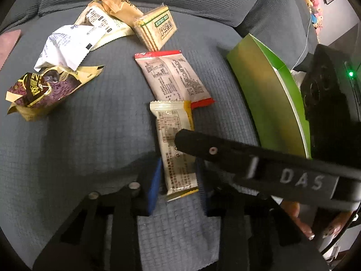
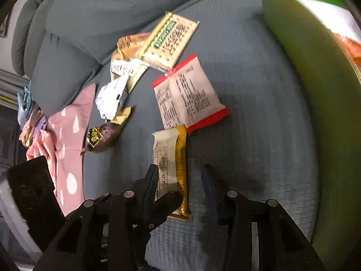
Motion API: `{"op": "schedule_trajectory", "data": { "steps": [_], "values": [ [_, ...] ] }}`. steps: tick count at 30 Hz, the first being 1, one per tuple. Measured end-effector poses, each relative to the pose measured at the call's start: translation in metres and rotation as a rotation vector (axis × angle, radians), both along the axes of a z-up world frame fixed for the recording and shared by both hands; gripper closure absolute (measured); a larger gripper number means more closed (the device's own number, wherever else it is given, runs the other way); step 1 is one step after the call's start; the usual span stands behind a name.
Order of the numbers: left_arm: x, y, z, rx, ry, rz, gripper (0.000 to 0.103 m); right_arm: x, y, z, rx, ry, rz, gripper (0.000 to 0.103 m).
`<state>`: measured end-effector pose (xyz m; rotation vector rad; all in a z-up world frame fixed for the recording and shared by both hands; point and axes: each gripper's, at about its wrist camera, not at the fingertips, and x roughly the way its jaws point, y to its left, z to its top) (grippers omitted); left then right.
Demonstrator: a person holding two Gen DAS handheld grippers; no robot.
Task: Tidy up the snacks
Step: 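Lift the cream bar upright with the right gripper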
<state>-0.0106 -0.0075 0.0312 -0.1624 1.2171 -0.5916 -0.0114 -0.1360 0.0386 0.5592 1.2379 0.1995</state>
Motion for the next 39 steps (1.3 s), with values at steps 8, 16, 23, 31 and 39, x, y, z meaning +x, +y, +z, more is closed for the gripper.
{"op": "schedule_trajectory", "data": {
  "steps": [8,16,23,31,39],
  "values": [
    [-0.001,-0.016,0.002,0.011,-0.055,0.005,0.076,-0.003,0.014,0.003,-0.040,-0.050,0.021,0.064],
    [-0.006,-0.023,0.024,0.005,-0.179,0.008,0.078,-0.010,0.018,0.023,-0.067,-0.169,0.016,0.064],
    [-0.015,-0.009,0.045,-0.022,-0.344,0.041,0.078,-0.021,0.020,0.051,-0.081,-0.368,0.025,0.064],
    [-0.026,-0.007,0.058,-0.028,-0.460,0.049,0.078,-0.029,0.023,0.068,-0.096,-0.496,0.032,0.064],
    [-0.029,-0.005,0.064,-0.043,-0.534,0.063,0.078,-0.038,0.027,0.078,-0.111,-0.579,0.026,0.064]
  ]
}}
